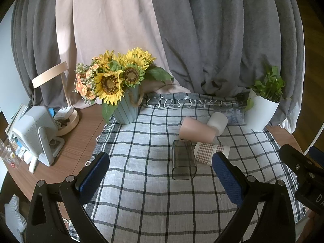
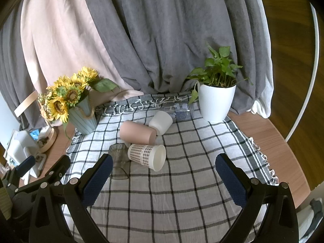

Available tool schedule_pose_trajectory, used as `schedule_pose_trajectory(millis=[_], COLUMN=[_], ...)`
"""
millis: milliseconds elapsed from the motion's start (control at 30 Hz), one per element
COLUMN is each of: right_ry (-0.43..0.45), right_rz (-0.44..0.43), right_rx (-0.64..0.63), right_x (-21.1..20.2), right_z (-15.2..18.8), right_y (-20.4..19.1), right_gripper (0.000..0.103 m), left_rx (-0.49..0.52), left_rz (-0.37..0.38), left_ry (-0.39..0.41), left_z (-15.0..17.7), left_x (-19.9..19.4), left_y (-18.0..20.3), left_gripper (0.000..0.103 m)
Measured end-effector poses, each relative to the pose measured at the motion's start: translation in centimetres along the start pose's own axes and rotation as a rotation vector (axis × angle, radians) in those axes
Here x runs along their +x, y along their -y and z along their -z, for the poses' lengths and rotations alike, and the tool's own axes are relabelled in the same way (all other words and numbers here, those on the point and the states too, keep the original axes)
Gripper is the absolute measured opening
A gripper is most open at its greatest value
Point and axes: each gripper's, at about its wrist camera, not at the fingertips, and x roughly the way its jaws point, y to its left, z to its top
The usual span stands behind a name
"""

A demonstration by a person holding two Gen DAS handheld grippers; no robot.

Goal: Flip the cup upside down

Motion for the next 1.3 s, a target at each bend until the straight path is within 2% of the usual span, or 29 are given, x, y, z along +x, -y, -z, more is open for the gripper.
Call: schedule_pose_trajectory(millis=[167,300,500,667,800,933,1067,1200,1300], right_ry=[-0.009,-0.028,-0.121,-0.223,-0.314,-0.394,-0.508,-0.614,-0.679], right_rz=[-0.006,-0.019,-0.041,-0.106,-0.149,-0.199,-0.261,-0.301,-0.34], right_rx=[-0.01,-0.03,-0.115,-0.252,-0.365,-0.47,-0.589,-0.693,-0.758], right_x=[0.8,1.6,5.3,10.3,14.3,17.9,21.9,25.4,27.6], right_z=[-0.2,-0.7,-3.6,-6.8,-8.1,-8.7,-8.8,-8.5,-8.1], right_y=[-0.2,-0.5,-1.1,-2.7,-4.7,-6.8,-8.8,-10.7,-12.0], right_gripper=[0.102,0.102,0.101,0.1,0.097,0.096,0.092,0.085,0.085], left_rx=[-0.006,-0.068,-0.186,-0.25,-0.292,-0.324,-0.415,-0.49,-0.482], left_rz=[-0.007,-0.05,-0.194,-0.209,-0.232,-0.294,-0.357,-0.383,-0.404], left_ry=[-0.017,-0.048,-0.108,-0.19,-0.211,-0.217,-0.21,-0.258,-0.289], left_z=[-0.1,-0.5,-1.6,-2.4,-3.3,-4.2,-4.4,-4.0,-3.9], left_x=[0.5,1.3,3.8,7.3,9.7,11.9,13.7,15.7,17.0], left_y=[0.1,-0.3,-0.9,-1.3,-1.5,-1.7,-2.7,-3.3,-3.1], left_gripper=[0.103,0.103,0.103,0.103,0.103,0.103,0.103,0.103,0.103])
